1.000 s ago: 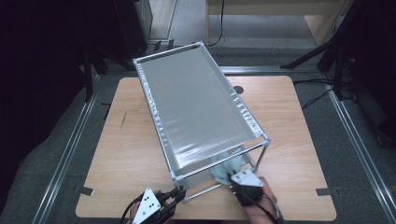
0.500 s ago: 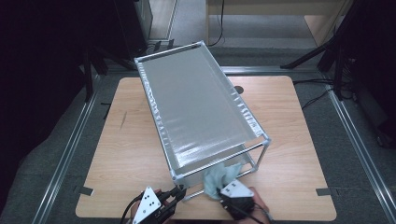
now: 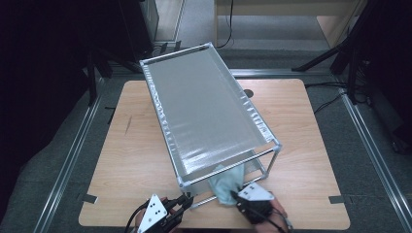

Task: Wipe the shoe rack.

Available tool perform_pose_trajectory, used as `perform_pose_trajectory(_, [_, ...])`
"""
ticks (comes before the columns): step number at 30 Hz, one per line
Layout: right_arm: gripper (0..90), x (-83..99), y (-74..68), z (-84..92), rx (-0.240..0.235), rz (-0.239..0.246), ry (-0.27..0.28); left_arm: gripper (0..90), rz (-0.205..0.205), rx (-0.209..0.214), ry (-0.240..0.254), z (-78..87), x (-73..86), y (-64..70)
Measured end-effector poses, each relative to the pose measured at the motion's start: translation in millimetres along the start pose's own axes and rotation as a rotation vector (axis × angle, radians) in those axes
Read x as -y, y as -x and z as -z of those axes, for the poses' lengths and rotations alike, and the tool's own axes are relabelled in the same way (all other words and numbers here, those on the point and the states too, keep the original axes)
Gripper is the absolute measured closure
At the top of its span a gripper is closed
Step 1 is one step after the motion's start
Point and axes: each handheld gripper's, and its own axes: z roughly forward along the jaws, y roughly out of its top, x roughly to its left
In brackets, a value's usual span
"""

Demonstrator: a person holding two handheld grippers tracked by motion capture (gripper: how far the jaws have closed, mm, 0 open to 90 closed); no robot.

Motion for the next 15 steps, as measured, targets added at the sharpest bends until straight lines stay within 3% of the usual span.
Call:
perform_pose_trajectory(3, [80.4,5.6,31.4,7.5,0.08,-0.074,0.001,80.1,0.008,-0.001,-0.002,-0.3,-0.3,-0.1])
perform_pose_trajectory(4, [80.4,5.6,31.4,7.5,0.08,-0.074,0.001,80.0,0.008,-0.001,-0.002,-0.3,-0.3,-0.1])
perform_pose_trajectory(5, [80.4,7.0,39.9,9.4,0.106,-0.09,0.002,80.0,0.006,-0.001,-0.003,-0.1,-0.3,-0.1])
perform_pose_trajectory(6, [80.2,8.8,52.8,12.8,0.17,-0.119,0.004,79.9,0.003,-0.001,-0.002,-0.2,-0.4,0.2])
perform_pose_trajectory(7, [80.1,9.0,55.5,13.5,0.177,-0.137,0.005,79.8,0.003,-0.002,-0.002,-0.2,-0.4,0.1])
perform_pose_trajectory(9, [80.1,8.5,55.7,13.0,0.165,-0.167,0.004,79.6,-0.001,-0.003,-0.004,-0.5,-0.4,-0.2])
perform_pose_trajectory(15, [80.0,1.9,25.5,4.7,0.103,-0.115,0.001,76.1,-0.002,-0.004,-0.025,-3.5,1.1,1.1])
